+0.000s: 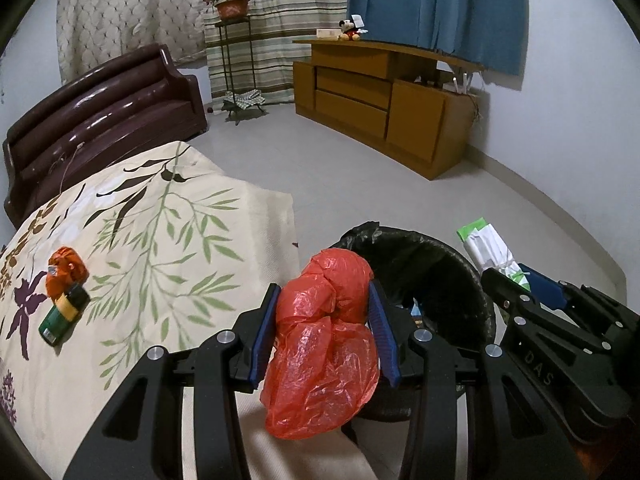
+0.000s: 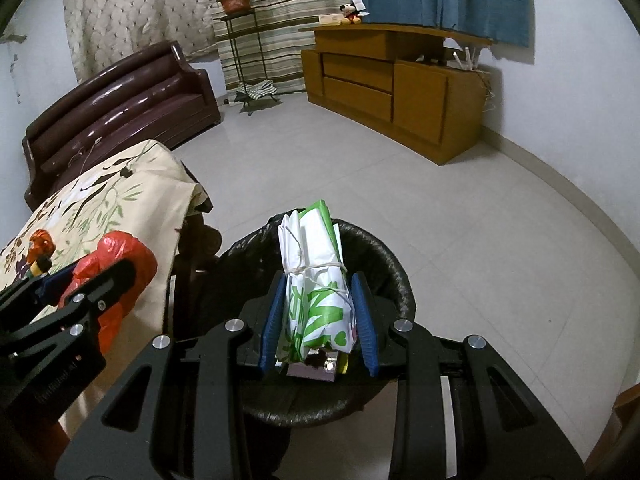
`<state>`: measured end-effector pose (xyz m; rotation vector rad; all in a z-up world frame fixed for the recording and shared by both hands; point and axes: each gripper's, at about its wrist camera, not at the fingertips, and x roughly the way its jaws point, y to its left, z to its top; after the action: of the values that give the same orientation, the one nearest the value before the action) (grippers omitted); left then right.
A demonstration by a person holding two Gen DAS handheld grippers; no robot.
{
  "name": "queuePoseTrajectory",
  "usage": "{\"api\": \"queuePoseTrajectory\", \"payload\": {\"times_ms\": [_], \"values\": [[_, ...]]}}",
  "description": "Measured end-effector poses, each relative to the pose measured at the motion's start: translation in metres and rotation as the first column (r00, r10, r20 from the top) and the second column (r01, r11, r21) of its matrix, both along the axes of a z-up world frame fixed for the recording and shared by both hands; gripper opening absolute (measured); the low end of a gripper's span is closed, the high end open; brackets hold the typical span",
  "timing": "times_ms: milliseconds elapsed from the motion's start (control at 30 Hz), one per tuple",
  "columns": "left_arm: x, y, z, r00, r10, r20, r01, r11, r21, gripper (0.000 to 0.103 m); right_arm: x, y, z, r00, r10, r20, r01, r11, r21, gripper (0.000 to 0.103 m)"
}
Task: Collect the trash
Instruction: 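Carry the red bag and green-white packet over the black trash bin, then open both grippers to drop the bag and packet into the bin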
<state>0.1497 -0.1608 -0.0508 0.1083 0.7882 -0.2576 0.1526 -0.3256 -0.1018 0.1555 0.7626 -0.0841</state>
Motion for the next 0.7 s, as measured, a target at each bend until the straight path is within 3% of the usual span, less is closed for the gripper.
{"api": "queuePoseTrajectory", "payload": {"times_ms": [400, 533, 633, 700], "values": [[0.012, -0.008, -0.004, 1.000, 0.004, -0.006, -0.004, 1.000, 0.014, 0.046, 0.014, -0.006, -0.006, 1.000, -0.018, -0.004, 0.018, 1.000, 0.001, 0.033], [0.014, -0.006, -0.003, 1.000, 0.015, -0.003, -0.015, 1.000, 0.013, 0.059, 0.016, -0.009, -0.007, 1.000, -0.024, -0.003, 0.024, 1.000, 0.005, 0.034], [0.015, -0.005, -0.002, 1.000, 0.017, 0.001, -0.017, 1.000, 0.014, 0.060, 0.017, -0.008, -0.006, 1.000, -0.029, 0.000, 0.029, 1.000, 0.004, 0.043], [0.015, -0.004, -0.002, 1.000, 0.019, 0.005, -0.019, 1.000, 0.018, 0.062, 0.015, -0.008, -0.004, 0.999, -0.031, 0.009, 0.031, 1.000, -0.003, 0.044]]}}
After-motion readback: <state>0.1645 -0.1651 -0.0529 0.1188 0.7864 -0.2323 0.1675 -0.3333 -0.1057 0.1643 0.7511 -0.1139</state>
